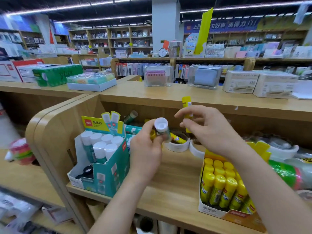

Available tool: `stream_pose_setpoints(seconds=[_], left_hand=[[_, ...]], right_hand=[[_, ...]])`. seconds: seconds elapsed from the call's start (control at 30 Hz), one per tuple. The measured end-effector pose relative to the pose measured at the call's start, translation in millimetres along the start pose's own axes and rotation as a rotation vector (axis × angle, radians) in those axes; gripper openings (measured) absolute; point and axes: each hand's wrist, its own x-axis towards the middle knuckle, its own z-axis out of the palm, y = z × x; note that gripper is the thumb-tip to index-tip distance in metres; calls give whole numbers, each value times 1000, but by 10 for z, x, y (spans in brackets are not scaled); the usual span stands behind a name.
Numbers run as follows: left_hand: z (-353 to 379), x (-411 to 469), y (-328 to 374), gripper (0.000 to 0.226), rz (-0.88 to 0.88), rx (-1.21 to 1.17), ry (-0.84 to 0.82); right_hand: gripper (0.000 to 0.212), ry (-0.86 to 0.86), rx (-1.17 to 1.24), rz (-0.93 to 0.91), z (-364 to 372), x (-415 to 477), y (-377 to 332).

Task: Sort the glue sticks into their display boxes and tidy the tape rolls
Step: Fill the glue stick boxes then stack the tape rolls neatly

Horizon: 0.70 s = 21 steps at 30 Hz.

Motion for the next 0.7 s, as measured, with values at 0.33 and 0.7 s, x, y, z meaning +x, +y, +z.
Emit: stream_pose_setpoints(seconds=[0.33,0.7], left_hand=[[-174,-268,387,30,-492,-870,98],[-868,-522,382,49,-268,-161,-45]], right_hand=[[35,-108,17,151,133,-268,9],[16,79,499,53,172,-367,-247]])
